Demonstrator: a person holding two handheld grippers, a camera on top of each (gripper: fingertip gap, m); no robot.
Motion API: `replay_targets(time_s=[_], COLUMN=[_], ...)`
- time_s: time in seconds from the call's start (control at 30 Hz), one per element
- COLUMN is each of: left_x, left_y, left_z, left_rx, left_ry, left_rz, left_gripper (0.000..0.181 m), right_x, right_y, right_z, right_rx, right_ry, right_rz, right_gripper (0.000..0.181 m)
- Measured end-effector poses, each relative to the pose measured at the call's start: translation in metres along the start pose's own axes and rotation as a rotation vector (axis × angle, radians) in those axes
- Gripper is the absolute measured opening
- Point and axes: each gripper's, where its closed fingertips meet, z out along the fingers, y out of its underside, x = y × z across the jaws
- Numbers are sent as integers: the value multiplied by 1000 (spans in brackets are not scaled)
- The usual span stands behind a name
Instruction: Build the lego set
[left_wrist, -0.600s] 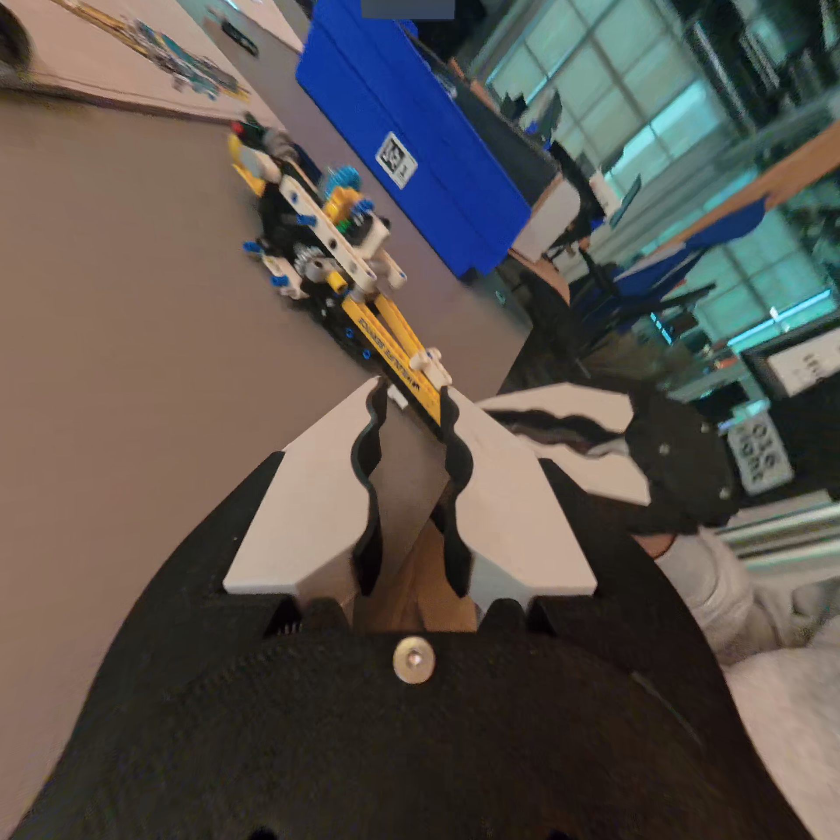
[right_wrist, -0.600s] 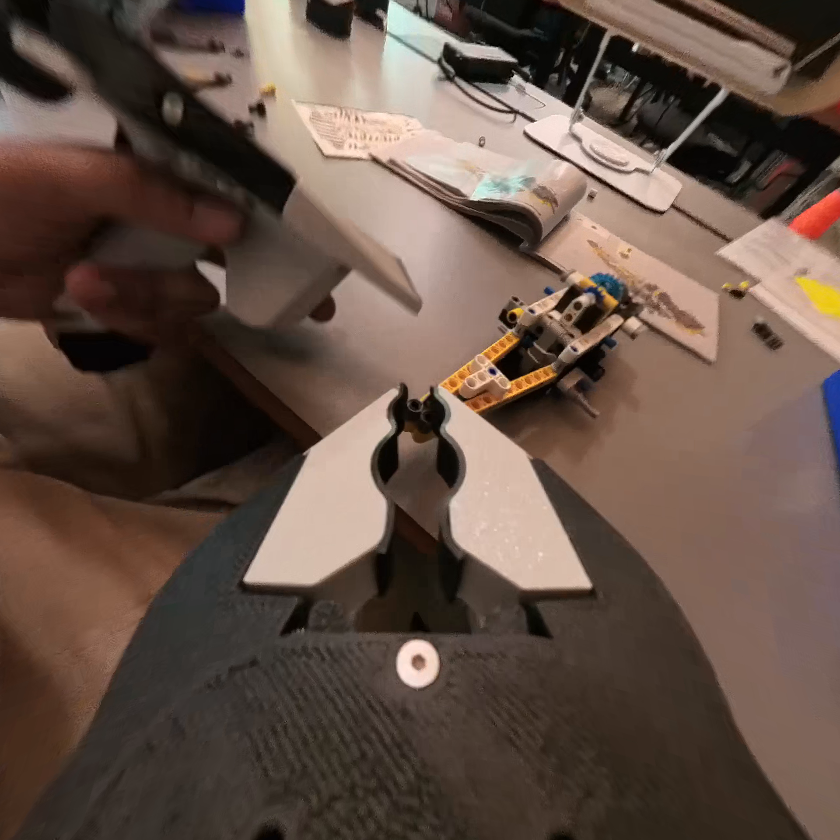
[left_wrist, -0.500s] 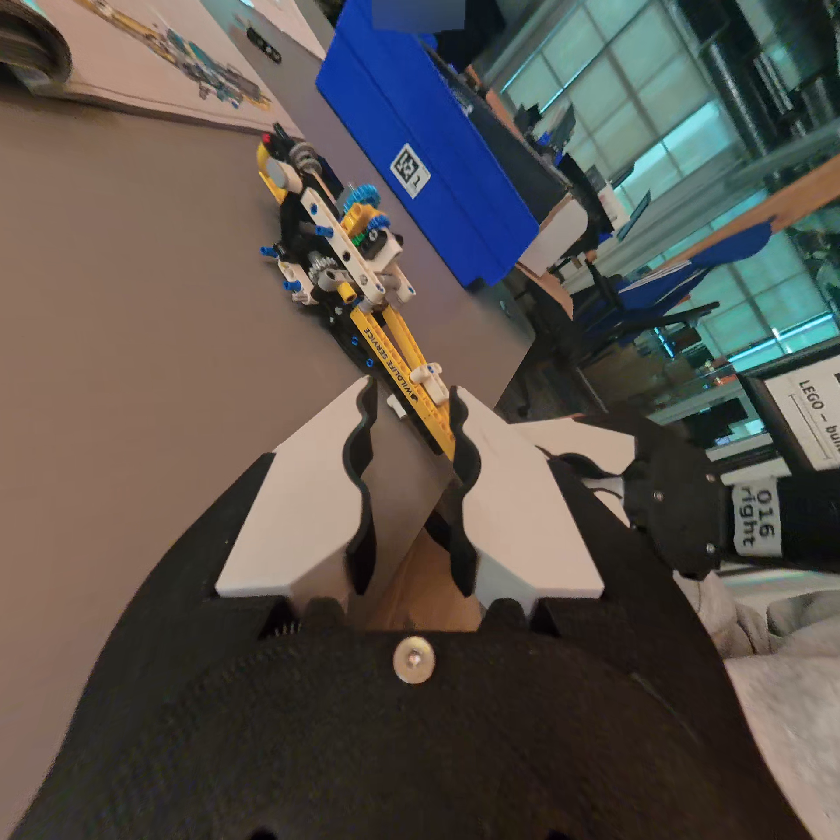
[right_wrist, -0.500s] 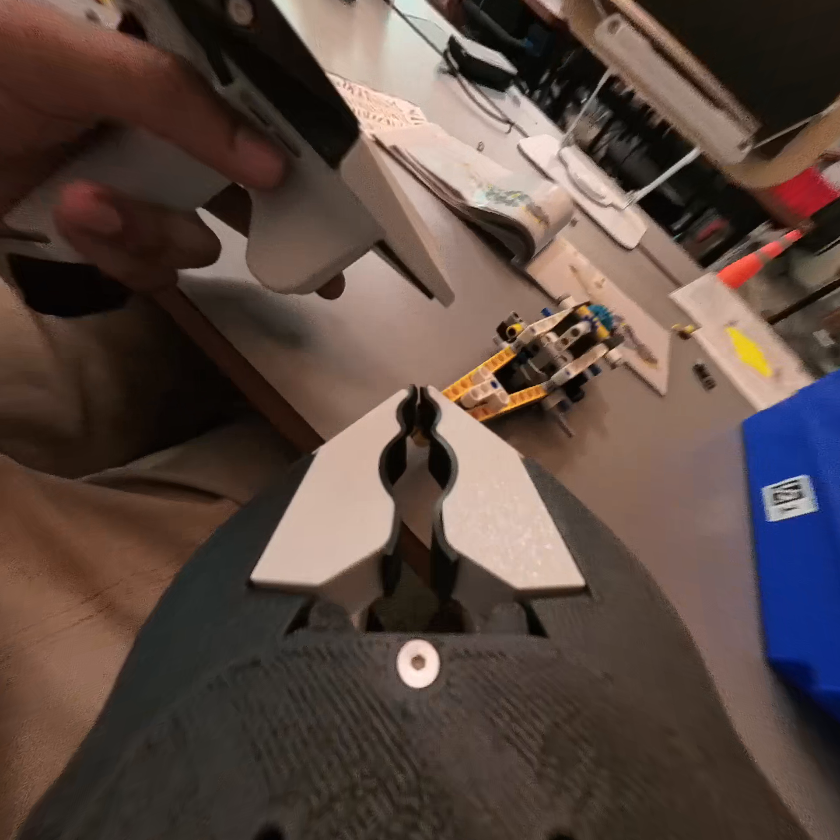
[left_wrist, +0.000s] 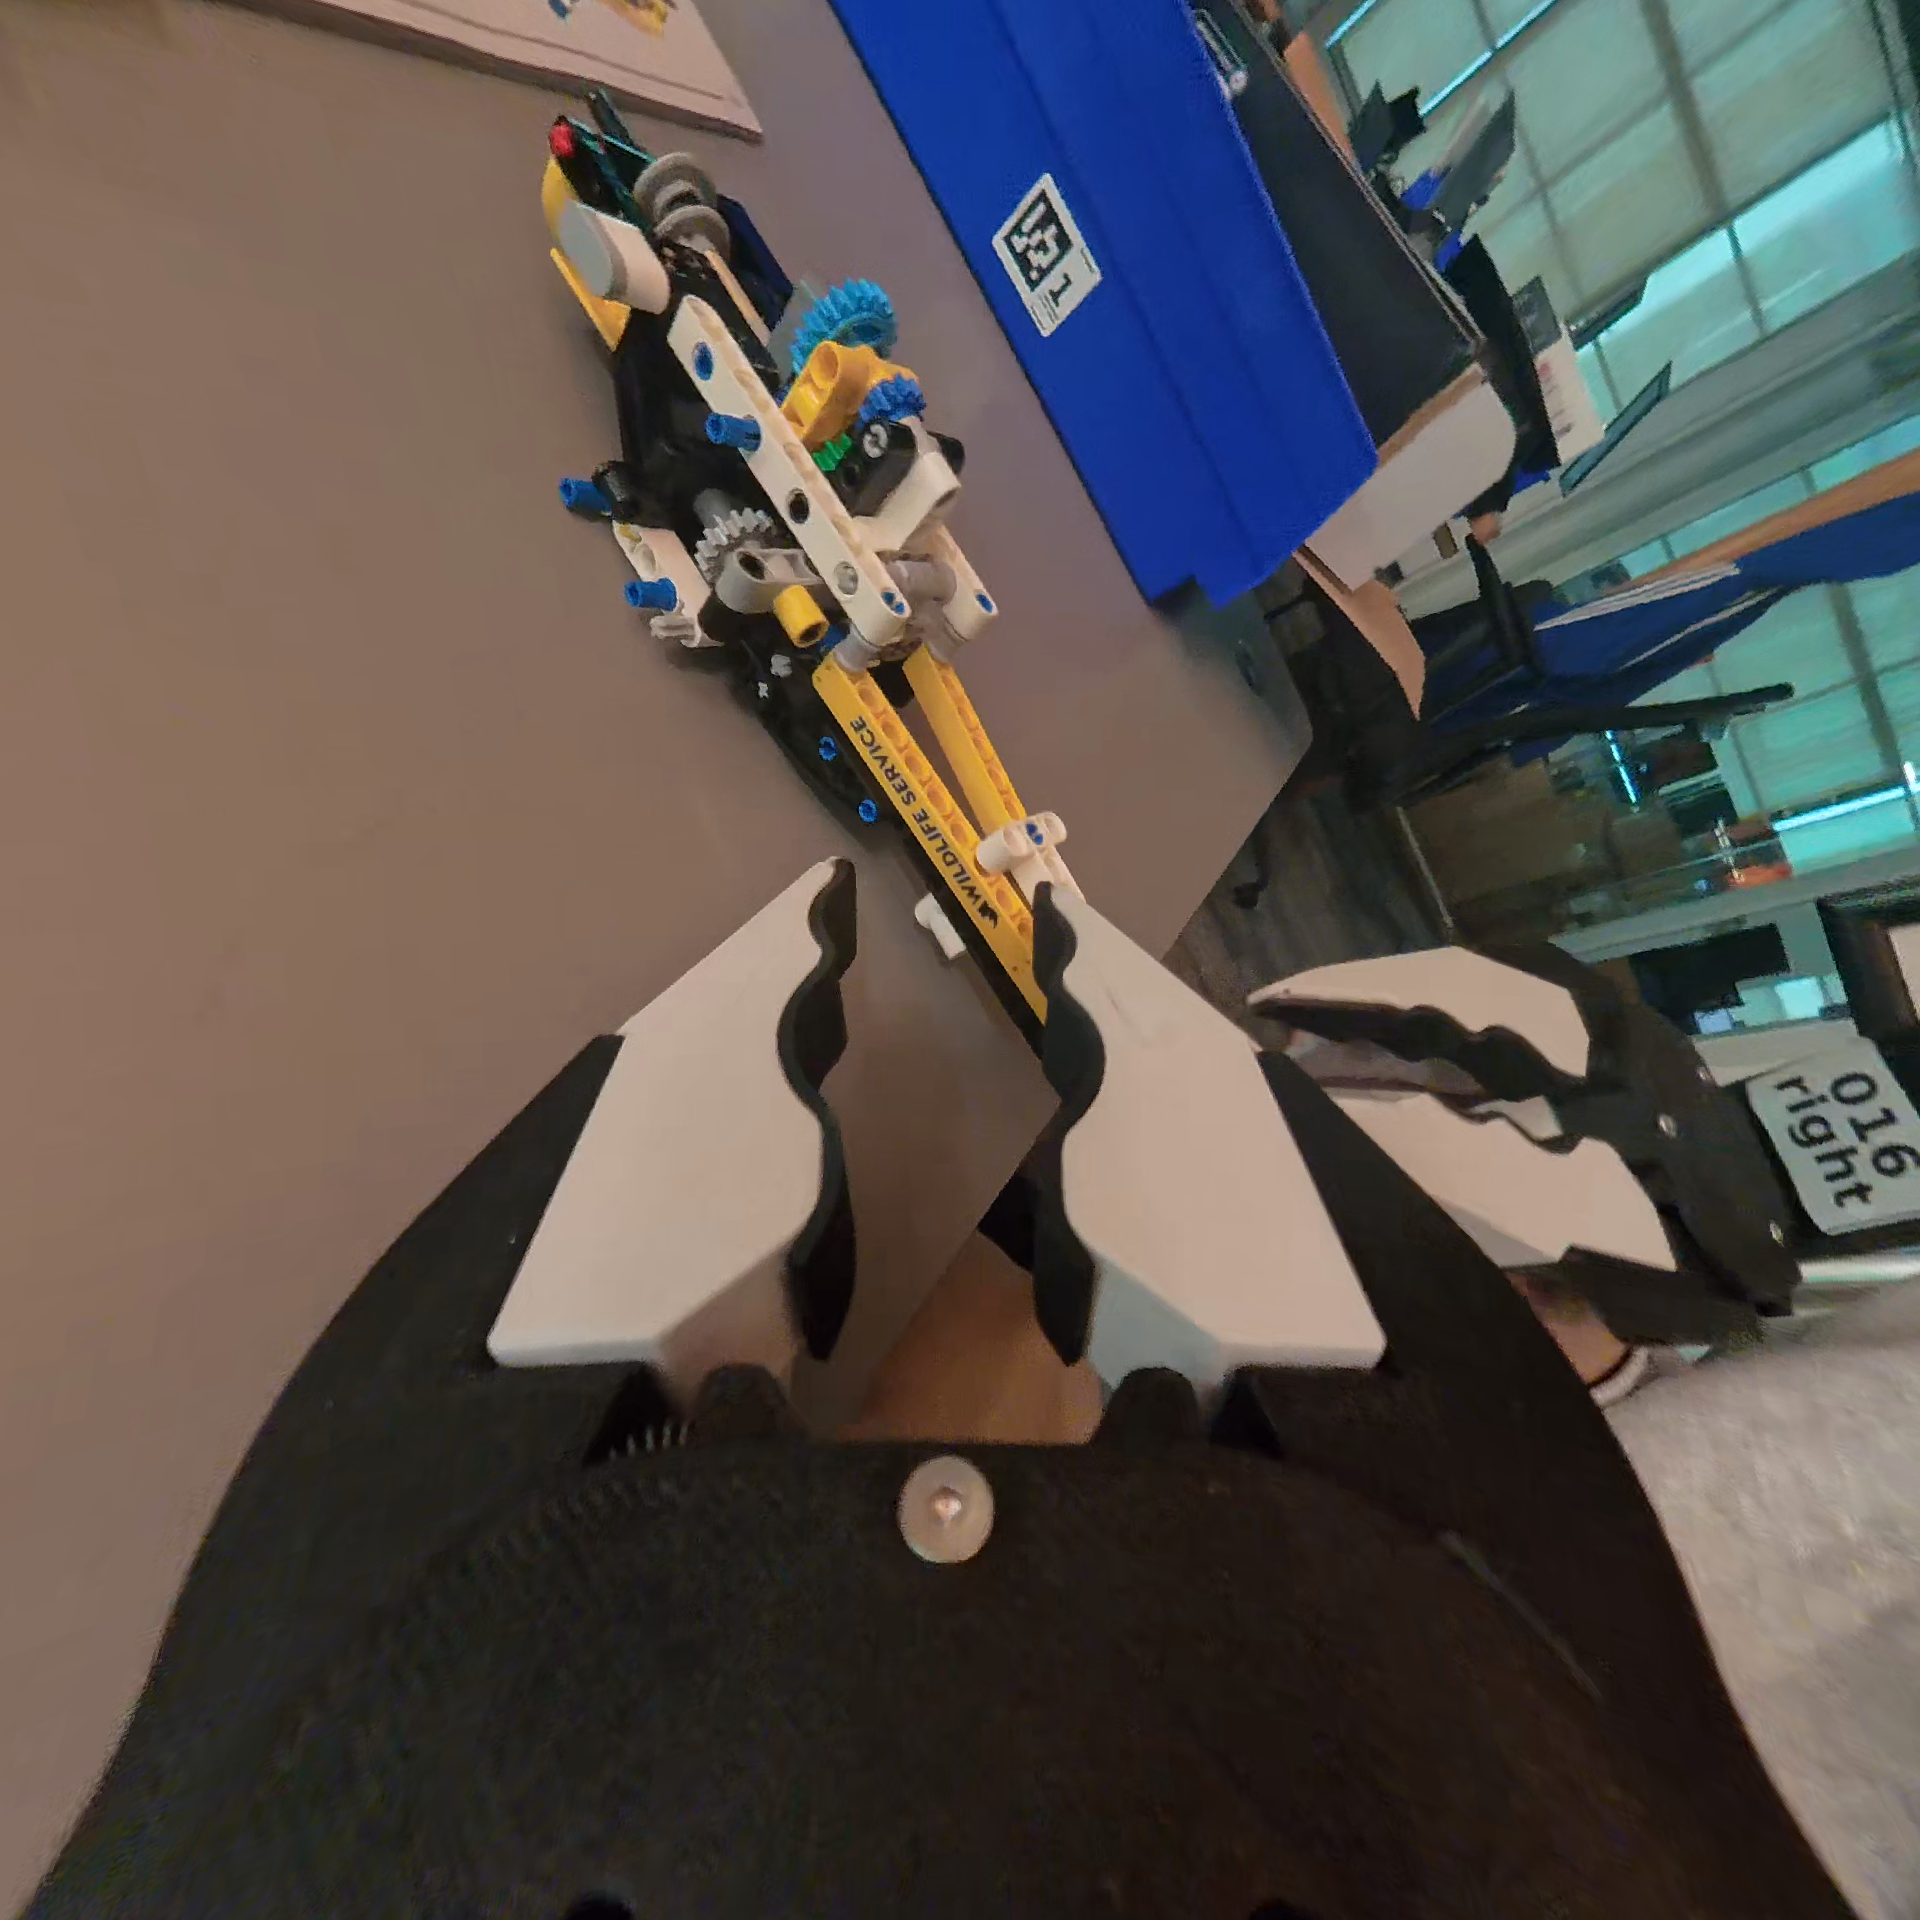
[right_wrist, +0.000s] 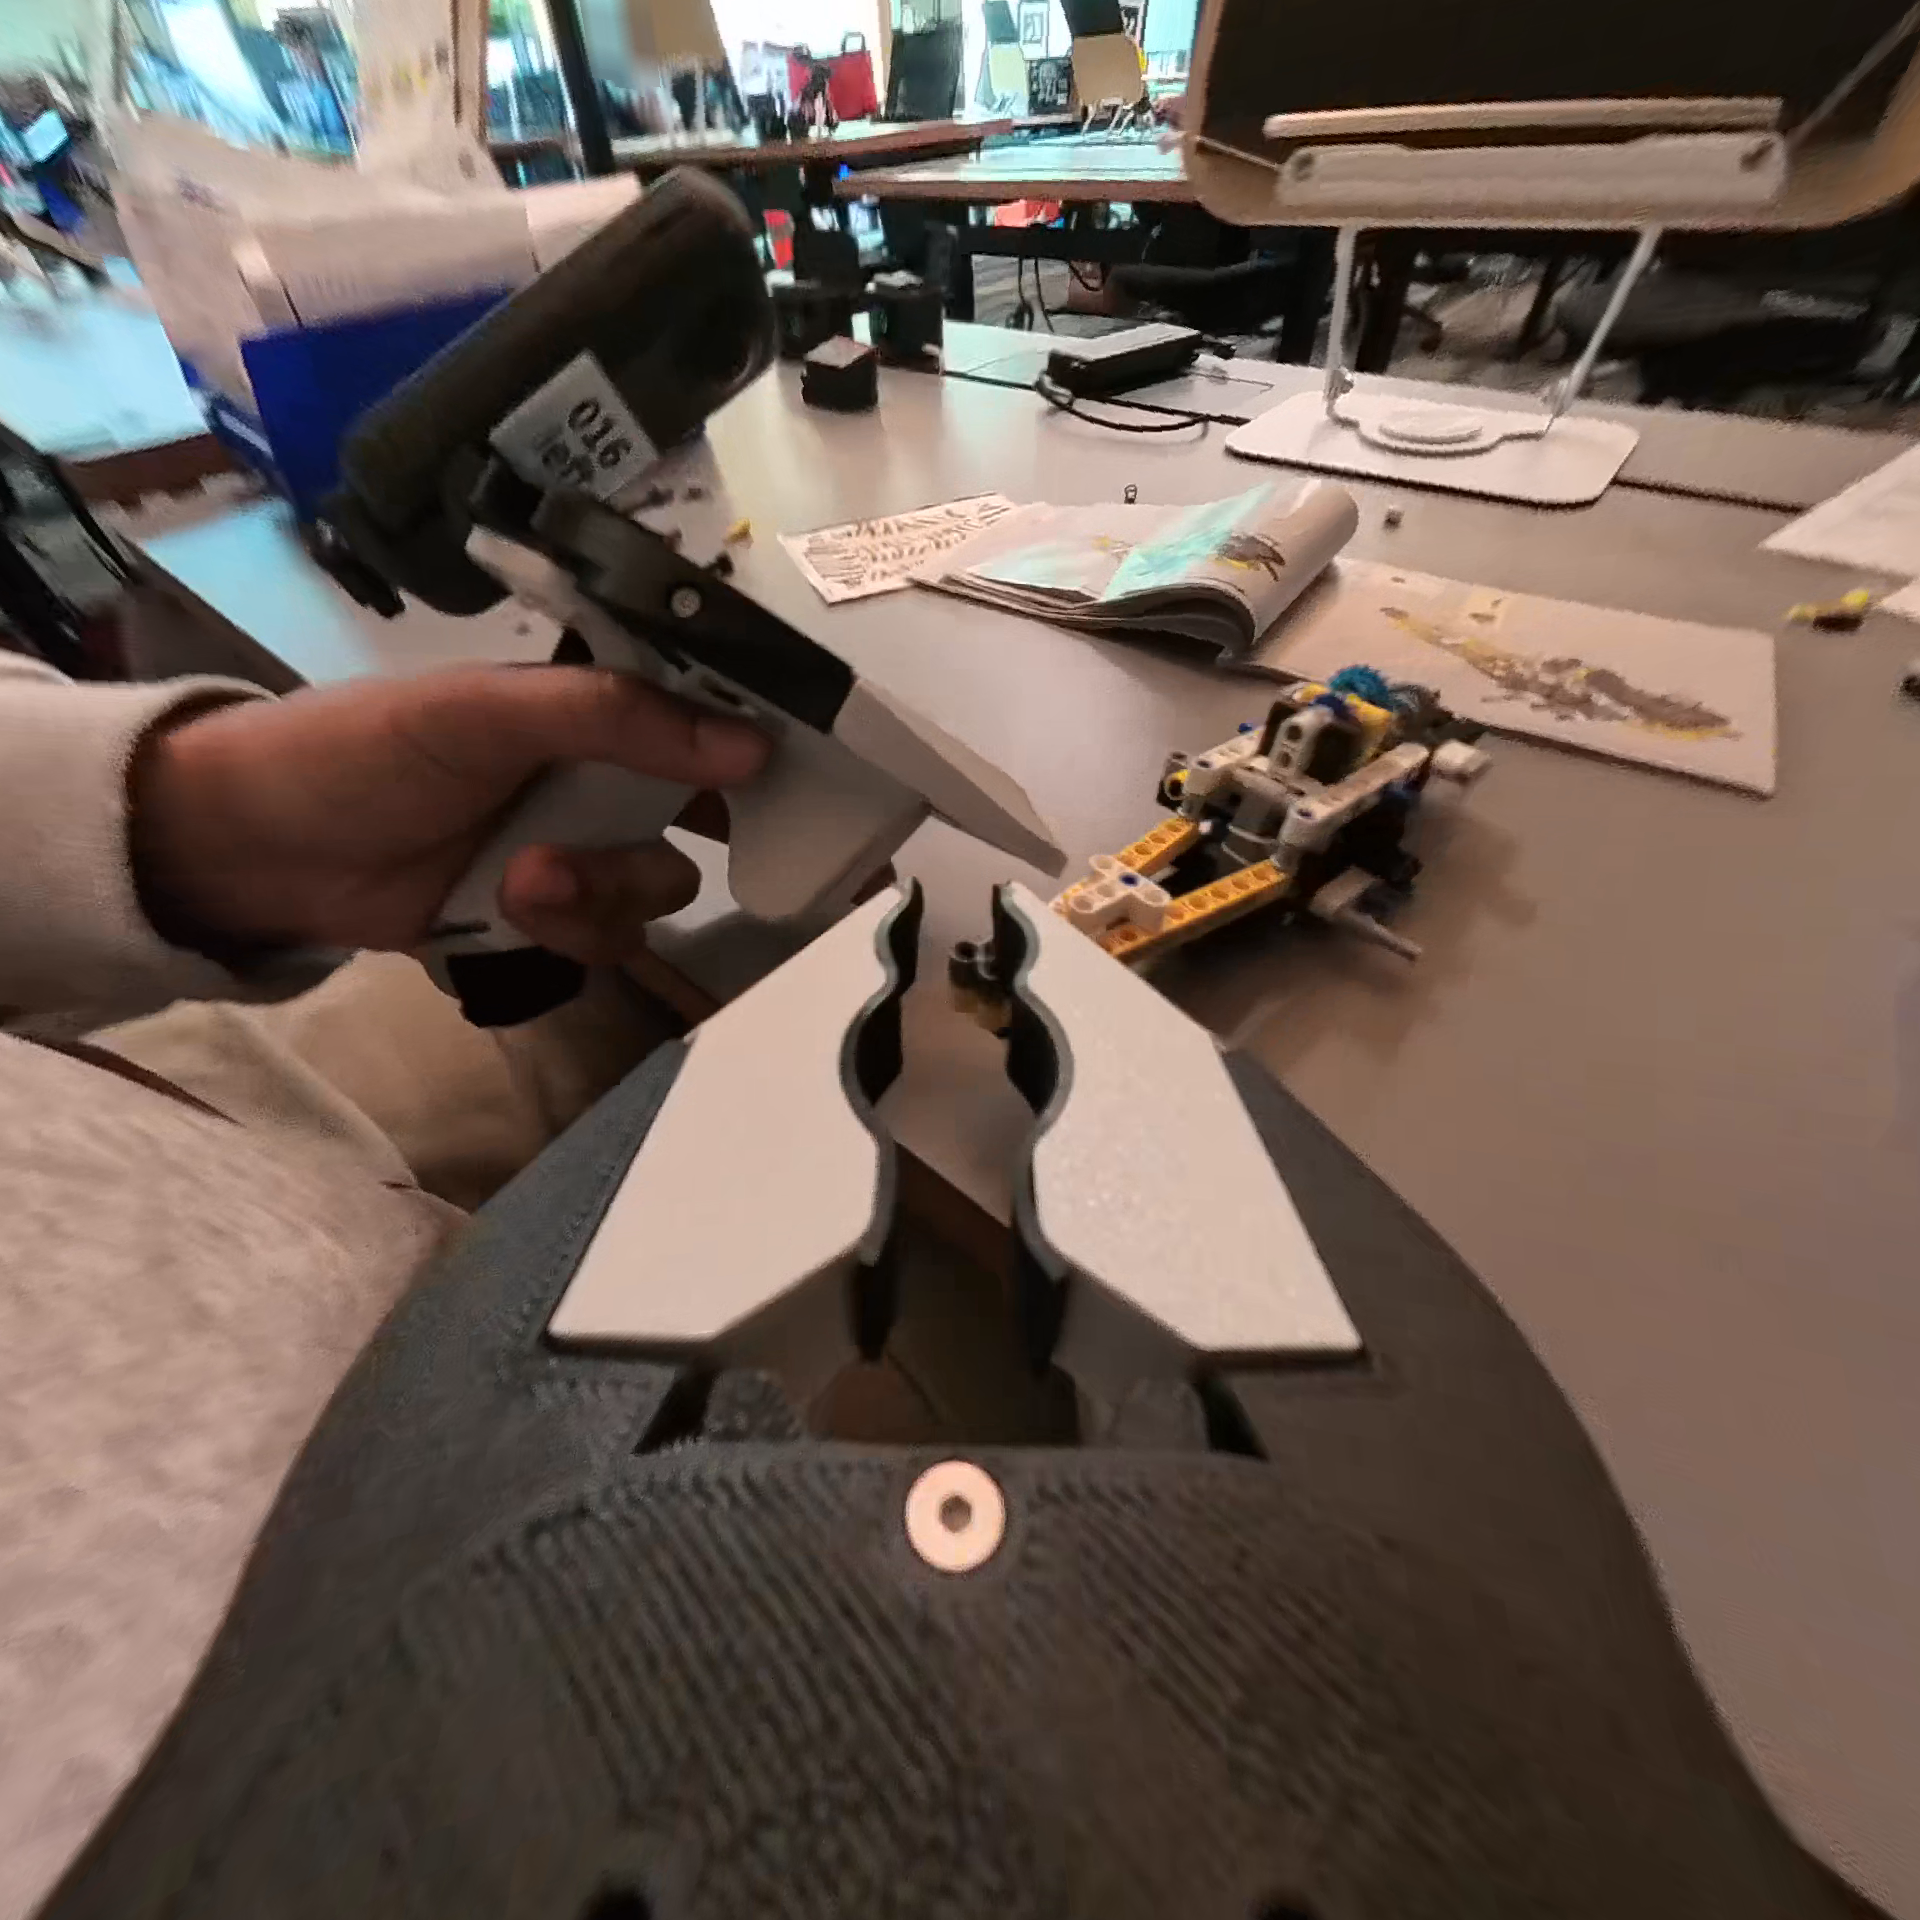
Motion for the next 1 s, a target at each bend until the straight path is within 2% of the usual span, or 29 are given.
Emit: replay_targets(time_s=[0.1, 0.2, 0.37, 0.4, 0.47, 0.63, 0.77, 1.0], left_x=[-4, -1, 4, 5, 4, -5, -1, -9], left_y=[-2, -4, -2, 1, 7, 16, 19, 8], left_z=[-2, -1, 10, 14, 22, 32, 31, 18], left_rx=[7, 13, -41, -72, -119, -216, -239, -123], left_ry=[-61, -116, -220, -230, -272, -396, -371, -288], left_rz=[22, 45, 42, 21, -17, 6, -35, -177], left_gripper=[33, 36, 46, 53, 56, 56, 34, 29], right_x=[19, 39, 32, 32, 33, 33, 34, 27], right_y=[2, 8, 48, 57, 67, 55, 53, 54], right_z=[-11, -14, -2, 0, 0, -5, -8, -8], right_rx=[8, -16, -201, -247, -292, -201, -172, -174], right_ry=[-7, 47, -52, -64, -84, -156, -195, -233], right_rz=[101, 89, 114, 107, 101, 172, 242, 237], right_gripper=[11, 15, 38, 38, 38, 40, 39, 37])
